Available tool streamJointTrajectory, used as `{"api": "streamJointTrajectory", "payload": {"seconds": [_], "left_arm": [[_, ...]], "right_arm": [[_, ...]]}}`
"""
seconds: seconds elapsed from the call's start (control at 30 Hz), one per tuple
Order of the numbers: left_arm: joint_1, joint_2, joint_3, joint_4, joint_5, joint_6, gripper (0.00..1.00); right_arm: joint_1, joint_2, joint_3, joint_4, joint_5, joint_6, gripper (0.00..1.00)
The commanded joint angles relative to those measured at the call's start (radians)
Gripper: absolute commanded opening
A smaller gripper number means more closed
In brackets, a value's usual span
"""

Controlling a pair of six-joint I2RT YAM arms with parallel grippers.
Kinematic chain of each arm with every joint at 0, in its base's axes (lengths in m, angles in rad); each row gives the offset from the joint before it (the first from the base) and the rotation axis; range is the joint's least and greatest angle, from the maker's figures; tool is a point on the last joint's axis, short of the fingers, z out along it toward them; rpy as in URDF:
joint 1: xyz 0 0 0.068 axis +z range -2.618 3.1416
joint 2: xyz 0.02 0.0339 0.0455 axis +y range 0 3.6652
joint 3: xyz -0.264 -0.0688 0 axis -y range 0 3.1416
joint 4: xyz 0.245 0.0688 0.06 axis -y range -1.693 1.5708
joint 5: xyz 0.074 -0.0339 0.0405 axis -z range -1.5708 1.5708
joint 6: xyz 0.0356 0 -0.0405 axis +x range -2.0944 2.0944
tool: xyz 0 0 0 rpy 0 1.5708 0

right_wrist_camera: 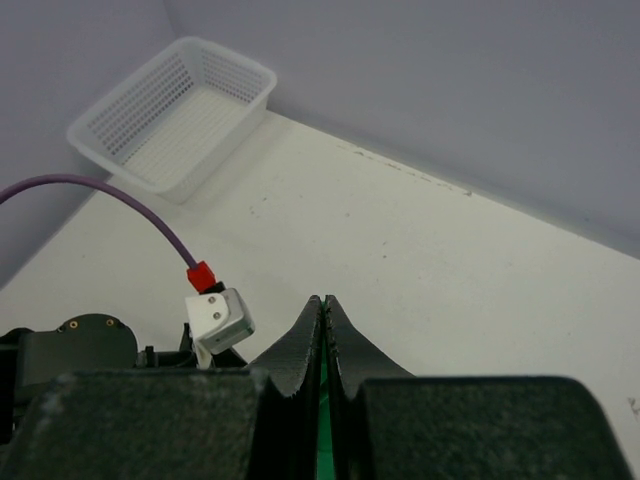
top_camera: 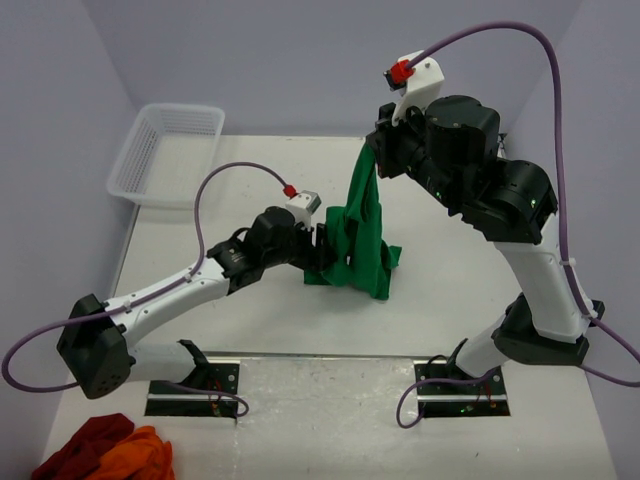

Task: Fold and stack the t-shirts
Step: Flatten out the tshirt

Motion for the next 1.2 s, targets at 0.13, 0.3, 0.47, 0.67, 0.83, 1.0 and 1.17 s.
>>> {"api": "streamJointTrajectory", "payload": {"seconds": [0.13, 0.3, 0.47, 0.67, 0.83, 1.0, 1.17], "left_arm": [[-0.007, 0.121, 0.032, 0.059, -0.019, 0.018, 0.59], [-0.007, 0.152, 0.072, 0.037, -0.048, 0.037, 0.18], [-0.006, 0.096, 0.102, -0.033, -0.102, 0.041, 0.0], [-0.008, -0.059, 0.147, -0.174, -0.214, 0.049, 0.0], [-0.008, -0.165, 0.254, -0.383, -0.345, 0.095, 0.0], [-0.009, -0.248, 0.397, -0.53, -0.402, 0.165, 0.0], [-0.008, -0.288, 0.509, -0.615, -0.398, 0.259, 0.0]], "right_arm": [[0.0, -0.021, 0.02, 0.026, -0.008, 0.009, 0.0], [0.0, -0.018, 0.024, 0.026, 0.0, 0.002, 0.0], [-0.001, -0.005, 0.041, 0.014, 0.007, -0.003, 0.0], [0.0, -0.016, -0.012, 0.025, 0.021, 0.003, 0.0], [0.0, -0.036, -0.062, 0.042, 0.046, 0.0, 0.0], [0.0, -0.082, -0.17, 0.091, 0.11, -0.006, 0.0], [0.002, -0.154, -0.215, 0.076, 0.165, -0.009, 0.0]]}}
